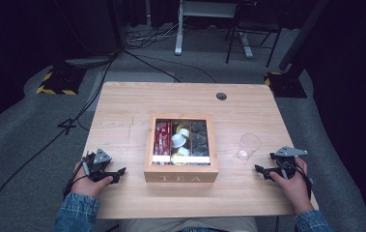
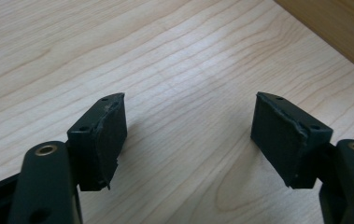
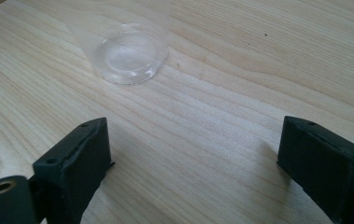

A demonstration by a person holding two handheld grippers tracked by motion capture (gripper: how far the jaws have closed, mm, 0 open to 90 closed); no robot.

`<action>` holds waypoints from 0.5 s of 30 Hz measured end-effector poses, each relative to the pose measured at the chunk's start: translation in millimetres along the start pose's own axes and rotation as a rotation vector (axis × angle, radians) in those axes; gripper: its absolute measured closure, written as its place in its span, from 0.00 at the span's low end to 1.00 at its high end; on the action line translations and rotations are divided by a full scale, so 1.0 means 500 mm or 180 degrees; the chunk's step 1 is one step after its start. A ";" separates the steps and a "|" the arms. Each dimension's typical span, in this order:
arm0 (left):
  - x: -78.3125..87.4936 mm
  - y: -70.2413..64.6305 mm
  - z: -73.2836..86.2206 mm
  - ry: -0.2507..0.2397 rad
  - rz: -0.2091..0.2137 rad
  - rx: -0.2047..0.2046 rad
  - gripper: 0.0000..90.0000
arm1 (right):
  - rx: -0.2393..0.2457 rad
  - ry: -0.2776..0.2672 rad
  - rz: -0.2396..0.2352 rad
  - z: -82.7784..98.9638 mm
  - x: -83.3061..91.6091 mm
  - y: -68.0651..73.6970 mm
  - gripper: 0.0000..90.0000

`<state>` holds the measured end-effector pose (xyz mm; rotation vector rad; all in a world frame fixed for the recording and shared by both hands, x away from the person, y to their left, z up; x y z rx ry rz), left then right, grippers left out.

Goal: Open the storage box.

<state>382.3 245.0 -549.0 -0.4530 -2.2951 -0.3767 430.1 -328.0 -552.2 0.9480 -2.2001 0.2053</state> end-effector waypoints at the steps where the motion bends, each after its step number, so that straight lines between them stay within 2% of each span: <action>1: 0.000 0.000 0.000 0.0000 0.0000 0.0000 0.28 | 0.0000 0.0000 0.0000 0.000 0.000 0.000 0.11; 3: 0.013 0.004 -0.010 -0.0075 0.0019 0.0058 0.28 | 0.0000 0.0000 0.0000 0.000 0.000 0.000 0.10; 7: 0.034 0.005 -0.023 -0.0087 0.0038 0.0032 0.29 | 0.0001 0.0000 0.0000 0.000 0.000 0.000 0.11; 11: 0.058 -0.005 -0.042 -0.0110 0.0078 -0.0071 0.29 | 0.0000 -0.0001 0.0001 0.000 0.000 0.000 0.10; 15: 0.084 -0.018 -0.068 -0.0213 0.0085 -0.0166 0.29 | -0.0002 -0.0001 0.0001 0.000 0.000 0.000 0.11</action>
Point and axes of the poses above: each handheld gripper's, and its own axes: x roughly backward along the jaws, z roughly out of its underside, y roughly to its left, the point moved 7 cm from there along -x, roughly forward along the jaws, and after that the axes turned 11 degrees about -z, right-handed, at the moved point
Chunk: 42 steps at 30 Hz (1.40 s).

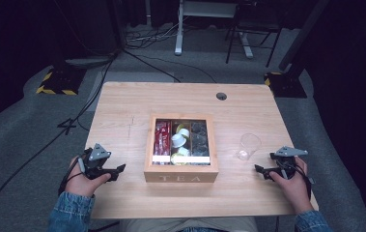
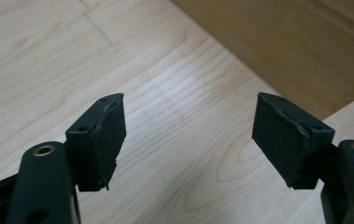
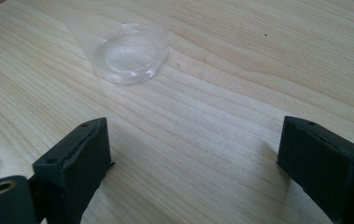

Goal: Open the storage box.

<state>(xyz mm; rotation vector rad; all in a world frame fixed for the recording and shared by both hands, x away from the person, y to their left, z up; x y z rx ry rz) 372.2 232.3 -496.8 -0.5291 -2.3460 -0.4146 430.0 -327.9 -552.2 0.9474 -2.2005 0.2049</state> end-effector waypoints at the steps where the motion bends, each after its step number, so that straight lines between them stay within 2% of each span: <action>1: 0.007 -0.005 -0.007 -0.0027 0.0011 -0.0002 0.29 | 0.0001 -0.0001 0.0000 0.000 0.000 0.000 0.11; 2: 0.018 -0.015 -0.021 -0.0086 0.0032 -0.0006 0.29 | 0.0001 0.0000 0.0001 0.000 0.000 0.000 0.11; 4: 0.024 -0.020 -0.027 -0.0112 0.0043 -0.0015 0.30 | -0.0001 0.0000 0.0000 0.000 0.000 0.000 0.11; 6: 0.037 -0.037 -0.042 -0.0183 0.0083 -0.0112 0.29 | 0.0000 0.0000 0.0000 0.000 0.000 0.000 0.11; 8: 0.040 -0.043 -0.045 -0.0196 0.0103 -0.0124 0.29 | 0.0000 0.0000 0.0000 0.000 0.000 0.000 0.11; 10: 0.052 -0.066 -0.061 -0.0290 0.0187 -0.0164 0.29 | 0.0000 0.0000 0.0000 0.000 0.000 0.000 0.11; 11: 0.052 -0.066 -0.061 -0.0290 0.0187 -0.0164 0.29 | 0.0000 0.0000 0.0000 0.000 0.000 0.000 0.11; 12: 0.058 -0.083 -0.068 -0.0331 0.0264 -0.0190 0.29 | -0.0001 0.0000 0.0000 0.000 0.000 0.000 0.11; 15: 0.061 -0.098 -0.074 -0.0354 0.0327 -0.0243 0.29 | -0.0001 0.0001 0.0000 0.000 0.000 0.000 0.11; 16: 0.062 -0.111 -0.077 -0.0344 0.0364 -0.0319 0.29 | 0.0000 0.0000 0.0000 0.000 0.000 0.000 0.11; 17: 0.062 -0.111 -0.077 -0.0344 0.0364 -0.0319 0.28 | 0.0000 0.0000 0.0000 0.000 0.000 0.000 0.11; 19: 0.057 -0.127 -0.078 -0.0296 0.0444 -0.0419 0.26 | 0.0001 -0.0001 0.0000 0.000 0.000 0.000 0.11; 24: 0.042 -0.149 -0.072 -0.0182 0.0555 -0.0433 0.25 | 0.0001 0.0000 0.0001 0.000 0.000 0.000 0.11; 26: 0.031 -0.162 -0.062 -0.0089 0.0654 -0.0423 0.25 | 0.0000 0.0000 0.0001 0.000 0.000 0.000 0.11; 30: 0.017 -0.165 -0.053 -0.0013 0.0642 -0.0462 0.28 | 0.0000 -0.0001 0.0001 0.000 0.000 0.000 0.11; 32: 0.012 -0.171 -0.046 0.0070 0.0744 -0.0475 0.40 | 0.0000 -0.0001 0.0000 0.000 0.000 0.000 0.11; 35: 0.010 -0.171 -0.045 0.0079 0.0724 -0.0509 0.45 | 0.0000 0.0000 0.0000 0.000 0.000 0.000 0.11; 36: 0.011 -0.171 -0.046 0.0077 0.0725 -0.0509 0.55 | 0.0000 -0.0001 0.0000 0.000 0.000 0.000 0.11; 42: 0.015 -0.165 -0.048 0.0071 0.0663 -0.0531 0.70 | 0.0000 -0.0001 0.0001 0.000 0.000 0.000 0.11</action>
Point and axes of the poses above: each handheld gripper's, and its own axes: x roughly backward along the jaws, z roughly out of its underside, y roughly to its left, the point moved 7 cm from there along -x, roughly forward along the jaws, and after that the axes turned 11 degrees about -z, right-handed, at the moved point
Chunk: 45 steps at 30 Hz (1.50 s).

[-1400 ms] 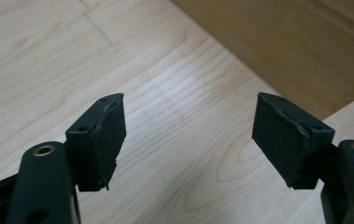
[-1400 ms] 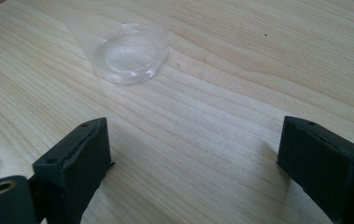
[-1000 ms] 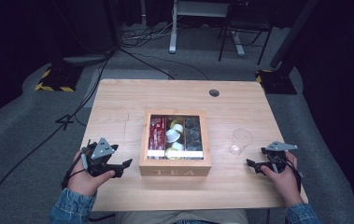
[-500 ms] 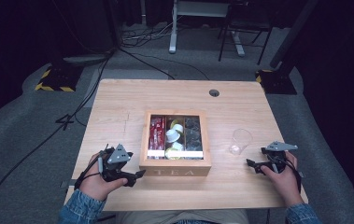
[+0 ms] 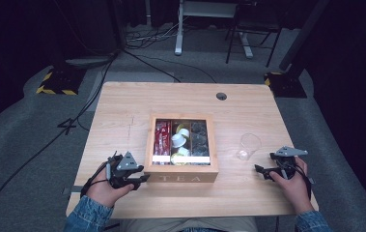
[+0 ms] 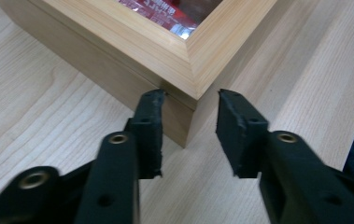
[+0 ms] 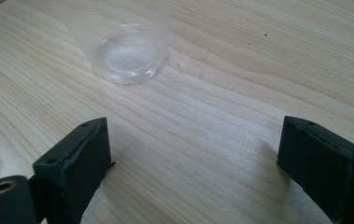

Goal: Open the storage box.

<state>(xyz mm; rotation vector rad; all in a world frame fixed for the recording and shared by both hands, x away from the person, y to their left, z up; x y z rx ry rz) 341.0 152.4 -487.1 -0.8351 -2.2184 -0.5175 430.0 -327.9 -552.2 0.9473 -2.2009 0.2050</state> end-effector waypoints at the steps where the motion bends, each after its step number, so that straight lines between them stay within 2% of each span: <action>1: 0.000 0.000 0.000 0.0000 0.0000 0.0000 0.74 | 0.0000 0.0000 0.0000 0.000 0.000 0.000 0.11; 4: 0.002 0.002 0.001 0.0021 0.0044 0.0020 0.76 | -0.0001 0.0001 0.0000 0.000 0.000 0.000 0.11; 8: 0.004 0.001 0.001 0.0060 -0.0024 -0.0086 0.80 | -0.0001 0.0000 0.0000 0.000 0.000 0.000 0.11; 12: 0.007 0.001 0.000 0.0080 -0.0030 -0.0110 0.84 | -0.0001 0.0000 0.0000 0.000 0.000 0.000 0.11; 19: 0.010 0.001 -0.007 0.0098 -0.0050 -0.0158 0.83 | 0.0000 -0.0001 -0.0003 0.000 0.000 0.000 0.11; 26: 0.027 0.006 -0.024 -0.0069 -0.0098 -0.0105 0.82 | 0.0002 -0.0010 -0.0003 0.000 0.001 0.002 0.13; 31: 0.035 0.009 -0.033 -0.0175 -0.0116 -0.0066 0.81 | -0.0020 -0.0041 -0.0007 0.001 0.006 0.007 0.21; 32: 0.038 0.012 -0.038 -0.0248 -0.0121 -0.0027 0.80 | -0.0053 -0.0024 -0.0074 -0.001 0.010 0.013 0.26; 34: 0.039 0.016 -0.043 -0.0332 -0.0159 -0.0019 0.75 | -0.0021 0.0020 -0.0092 -0.003 0.013 0.020 0.25; 36: 0.039 0.016 -0.045 -0.0341 -0.0168 -0.0036 0.72 | 0.0000 0.0022 -0.0096 -0.007 0.017 0.025 0.26; 40: 0.041 0.018 -0.053 -0.0373 -0.0200 -0.0030 0.68 | 0.0040 -0.0053 -0.0096 -0.028 0.037 0.044 0.28; 42: 0.052 0.024 -0.065 -0.0496 -0.0238 -0.0012 0.68 | 0.0043 -0.0125 -0.0113 -0.043 0.054 0.059 0.29; 43: 0.052 0.024 -0.065 -0.0496 -0.0238 -0.0012 0.68 | 0.0055 -0.0149 -0.0123 -0.048 0.060 0.067 0.29; 44: 0.059 0.027 -0.074 -0.0606 -0.0267 0.0019 0.68 | 0.0059 -0.0178 -0.0142 -0.053 0.064 0.073 0.29; 45: 0.059 0.027 -0.074 -0.0606 -0.0267 0.0019 0.68 | 0.0059 -0.0178 -0.0142 -0.053 0.064 0.073 0.29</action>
Point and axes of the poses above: each handheld gripper's, and its own axes: x roughly backward along the jaws, z roughly out of its underside, y roughly to its left, the point moved 7 cm from there along -x, roughly forward along the jaws, and after that the axes turned 11 degrees about -z, right-handed, at the moved point
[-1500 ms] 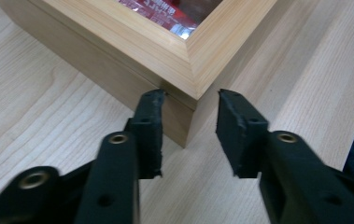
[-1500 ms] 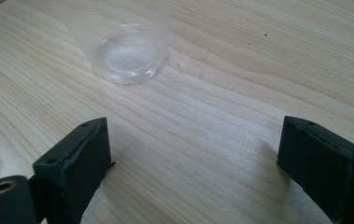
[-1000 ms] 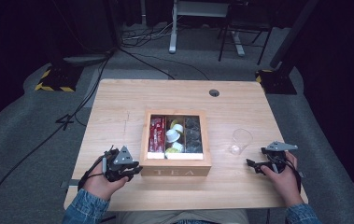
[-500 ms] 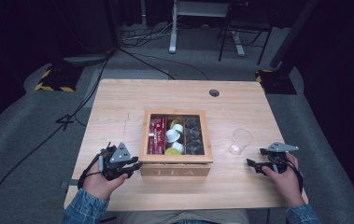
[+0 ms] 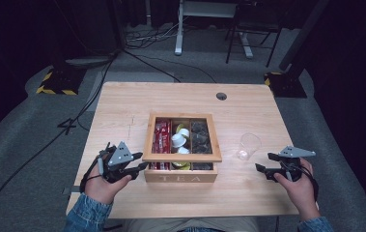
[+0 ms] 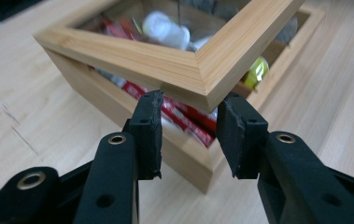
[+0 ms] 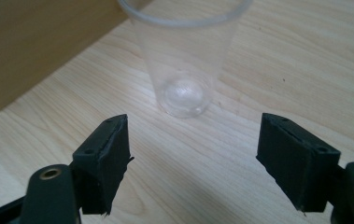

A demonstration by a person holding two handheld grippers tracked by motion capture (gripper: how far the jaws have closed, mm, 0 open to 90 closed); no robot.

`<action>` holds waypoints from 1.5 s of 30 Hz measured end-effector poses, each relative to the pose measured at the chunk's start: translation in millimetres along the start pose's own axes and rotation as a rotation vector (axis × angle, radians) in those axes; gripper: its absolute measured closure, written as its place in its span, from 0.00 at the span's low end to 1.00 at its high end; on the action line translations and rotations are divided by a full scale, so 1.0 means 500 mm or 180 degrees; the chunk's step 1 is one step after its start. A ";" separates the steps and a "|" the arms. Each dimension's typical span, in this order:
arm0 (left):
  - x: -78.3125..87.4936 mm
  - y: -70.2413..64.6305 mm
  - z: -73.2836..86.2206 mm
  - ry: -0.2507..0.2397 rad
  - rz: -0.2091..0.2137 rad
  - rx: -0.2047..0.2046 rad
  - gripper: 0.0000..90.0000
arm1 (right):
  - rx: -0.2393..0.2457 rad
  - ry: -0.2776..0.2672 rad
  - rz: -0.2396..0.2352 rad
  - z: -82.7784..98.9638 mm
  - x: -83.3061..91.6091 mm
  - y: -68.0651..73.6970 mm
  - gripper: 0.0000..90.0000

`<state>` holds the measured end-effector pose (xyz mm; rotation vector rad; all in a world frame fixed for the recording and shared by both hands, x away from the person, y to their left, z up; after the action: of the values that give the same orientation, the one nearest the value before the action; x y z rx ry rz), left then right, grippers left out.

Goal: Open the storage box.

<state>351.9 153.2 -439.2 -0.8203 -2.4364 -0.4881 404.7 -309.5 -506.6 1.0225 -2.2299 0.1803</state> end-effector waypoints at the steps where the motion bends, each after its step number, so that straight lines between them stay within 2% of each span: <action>1: 0.002 0.002 -0.005 -0.0054 -0.0014 0.0020 0.68 | 0.0039 -0.0042 -0.0009 -0.011 0.009 0.011 0.29; 4: 0.001 0.010 -0.018 -0.0220 -0.0062 0.0063 0.67 | 0.0077 -0.0092 -0.0024 -0.024 0.019 0.024 0.29; 7: -0.001 0.016 -0.030 -0.0269 -0.0161 0.0010 0.65 | 0.0189 -0.0169 -0.0045 -0.055 0.038 0.052 0.29; 8: -0.001 0.016 -0.030 -0.0269 -0.0161 0.0010 0.65 | 0.0189 -0.0169 -0.0045 -0.055 0.038 0.052 0.29; 9: -0.001 0.018 -0.034 -0.0295 -0.0174 0.0010 0.65 | 0.0199 -0.0199 -0.0117 -0.071 0.044 0.067 0.28; 10: 0.000 0.019 -0.037 -0.0320 -0.0173 0.0026 0.65 | 0.0199 -0.0199 -0.0117 -0.071 0.044 0.067 0.28; 12: 0.001 0.023 -0.043 -0.0351 -0.0168 0.0034 0.64 | 0.0121 -0.0316 -0.0371 -0.096 0.046 0.091 0.28; 13: 0.001 0.025 -0.045 -0.0366 -0.0171 0.0039 0.64 | 0.0162 -0.0347 -0.0427 -0.110 0.047 0.103 0.28; 20: -0.007 0.034 -0.064 -0.0443 -0.0226 0.0068 0.61 | 0.0359 -0.0375 -0.0543 -0.159 0.041 0.141 0.27; 23: -0.008 0.038 -0.072 -0.0479 -0.0262 0.0037 0.60 | 0.0492 -0.0393 -0.0619 -0.186 0.026 0.168 0.27; 24: -0.009 0.038 -0.075 -0.0491 -0.0268 0.0030 0.60 | 0.0492 -0.0393 -0.0619 -0.186 0.026 0.168 0.27; 25: -0.009 0.039 -0.076 -0.0496 -0.0275 0.0029 0.60 | 0.0547 -0.0423 -0.0661 -0.201 0.016 0.183 0.28; 28: -0.011 0.041 -0.082 -0.0508 -0.0294 0.0011 0.60 | 0.0594 -0.0508 -0.0656 -0.218 0.005 0.199 0.34; 29: -0.012 0.042 -0.083 -0.0509 -0.0298 -0.0002 0.58 | 0.0711 -0.0541 -0.0652 -0.233 -0.005 0.216 0.34; 30: -0.014 0.042 -0.084 -0.0509 -0.0302 0.0000 0.58 | 0.0711 -0.0541 -0.0652 -0.233 -0.005 0.216 0.34; 31: -0.018 0.043 -0.085 -0.0505 -0.0307 -0.0005 0.56 | 0.0827 -0.0518 -0.0644 -0.245 -0.016 0.231 0.34; 32: -0.018 0.043 -0.085 -0.0505 -0.0307 -0.0005 0.56 | 0.0827 -0.0518 -0.0644 -0.245 -0.016 0.231 0.34; 33: -0.020 0.043 -0.086 -0.0503 -0.0309 -0.0006 0.56 | 0.0909 -0.0497 -0.0639 -0.256 -0.025 0.242 0.34; 35: -0.022 0.044 -0.087 -0.0503 -0.0306 -0.0004 0.55 | 0.0965 -0.0466 -0.0653 -0.263 -0.034 0.248 0.35; 38: -0.022 0.046 -0.090 -0.0492 -0.0312 -0.0022 0.55 | 0.0961 -0.0466 -0.0676 -0.269 -0.043 0.252 0.37; 41: -0.024 0.046 -0.092 -0.0489 -0.0316 -0.0020 0.55 | 0.0979 -0.0444 -0.0601 -0.276 -0.054 0.246 0.38; 45: -0.024 0.046 -0.092 -0.0490 -0.0310 -0.0013 0.55 | 0.1032 -0.0468 -0.0549 -0.286 -0.060 0.242 0.45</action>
<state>391.2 142.9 -405.3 -0.7690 -2.6276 -0.4821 406.2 -153.6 -398.0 1.4365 -2.2749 0.4123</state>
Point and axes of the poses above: each handheld gripper's, and its own axes: x roughly backward along the jaws, z roughly out of its underside, y roughly to its left, the point moved 7 cm from there along -x, roughly forward along the jaws, and after that the axes turned 11 degrees about -z, right-handed, at the moved point
